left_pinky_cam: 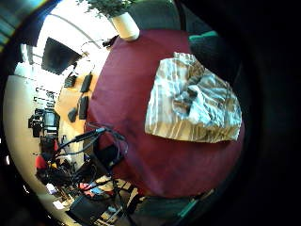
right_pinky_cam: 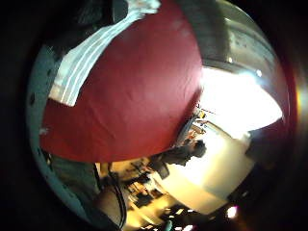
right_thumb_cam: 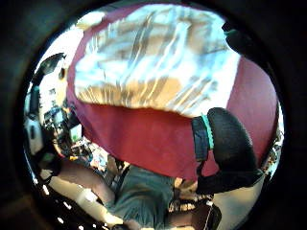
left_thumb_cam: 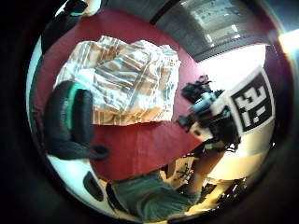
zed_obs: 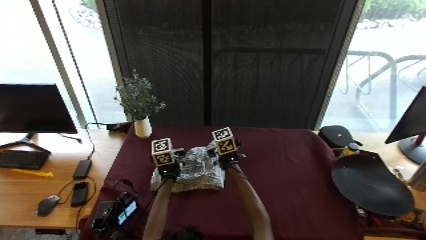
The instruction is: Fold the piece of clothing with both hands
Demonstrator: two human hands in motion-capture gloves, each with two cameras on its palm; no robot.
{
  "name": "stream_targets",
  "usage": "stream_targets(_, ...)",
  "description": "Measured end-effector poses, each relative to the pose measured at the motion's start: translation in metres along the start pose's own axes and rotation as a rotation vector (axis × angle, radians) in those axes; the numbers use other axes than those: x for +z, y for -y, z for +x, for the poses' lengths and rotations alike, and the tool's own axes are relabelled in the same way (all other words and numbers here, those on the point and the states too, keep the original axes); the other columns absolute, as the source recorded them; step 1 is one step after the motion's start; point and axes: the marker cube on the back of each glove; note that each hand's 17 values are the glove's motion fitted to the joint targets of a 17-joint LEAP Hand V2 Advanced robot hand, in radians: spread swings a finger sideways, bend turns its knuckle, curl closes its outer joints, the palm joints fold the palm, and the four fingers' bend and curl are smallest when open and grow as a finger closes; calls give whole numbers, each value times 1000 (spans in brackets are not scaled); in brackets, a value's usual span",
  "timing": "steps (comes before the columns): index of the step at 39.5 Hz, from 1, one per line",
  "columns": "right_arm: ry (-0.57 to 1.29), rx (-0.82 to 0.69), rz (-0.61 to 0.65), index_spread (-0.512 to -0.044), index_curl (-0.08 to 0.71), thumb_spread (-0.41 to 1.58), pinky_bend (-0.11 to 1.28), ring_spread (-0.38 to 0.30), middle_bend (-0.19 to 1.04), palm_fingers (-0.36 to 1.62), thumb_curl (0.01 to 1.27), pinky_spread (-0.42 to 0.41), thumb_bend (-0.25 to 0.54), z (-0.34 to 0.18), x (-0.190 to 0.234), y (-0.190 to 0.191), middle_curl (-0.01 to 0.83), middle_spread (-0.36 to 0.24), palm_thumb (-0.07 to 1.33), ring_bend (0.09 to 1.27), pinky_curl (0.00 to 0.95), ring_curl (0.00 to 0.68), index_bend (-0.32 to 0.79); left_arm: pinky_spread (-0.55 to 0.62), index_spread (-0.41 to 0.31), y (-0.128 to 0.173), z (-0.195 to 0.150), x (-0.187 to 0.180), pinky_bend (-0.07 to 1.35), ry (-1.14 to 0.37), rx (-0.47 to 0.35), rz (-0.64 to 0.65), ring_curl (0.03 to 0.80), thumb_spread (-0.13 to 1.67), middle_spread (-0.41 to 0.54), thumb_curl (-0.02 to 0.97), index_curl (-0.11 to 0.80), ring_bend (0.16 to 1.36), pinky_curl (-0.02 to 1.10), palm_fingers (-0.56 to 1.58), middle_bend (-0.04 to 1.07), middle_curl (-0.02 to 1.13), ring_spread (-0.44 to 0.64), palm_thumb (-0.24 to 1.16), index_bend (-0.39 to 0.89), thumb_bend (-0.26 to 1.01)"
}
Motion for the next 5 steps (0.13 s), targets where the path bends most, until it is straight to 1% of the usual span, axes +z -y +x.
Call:
stream_targets(1, 20, 12, 56, -322, 255, 1209, 430, 0, 174, 442, 442, 198, -26, 8, -3, -1, 391, -117, 789, 305, 302, 301, 255, 181, -103, -5, 5, 6, 355, -13, 2, -57, 358, 1520, -75, 289, 317, 509, 393, 554, 207, 445, 48, 599, 123, 158)
stream_targets(2, 41, 36, 120, -322, 258, 1222, 432, 5, 168, 451, 438, 205, -23, 16, -7, -3, 387, -115, 783, 304, 300, 299, 247, 181, -103, -7, 9, 9, 347, -18, 3, -87, 358, 1486, -77, 275, 316, 509, 391, 566, 220, 448, 48, 529, 121, 115)
stream_targets(3, 59, 71, 193, -322, 260, 1233, 437, -1, 186, 496, 433, 205, -23, 24, -10, -3, 389, -125, 774, 312, 301, 301, 229, 181, -103, -9, 13, 11, 345, -18, 4, -101, 356, 1474, -77, 273, 314, 508, 391, 567, 220, 446, 48, 513, 121, 102)
stream_targets(5, 81, 153, 386, -321, 269, 1252, 443, -1, 171, 536, 426, 214, -20, 40, -18, 8, 381, -129, 762, 308, 300, 298, 225, 182, -107, -9, 19, 15, 336, -9, 7, -106, 356, 1441, -81, 264, 311, 512, 390, 576, 230, 448, 48, 465, 117, 67)
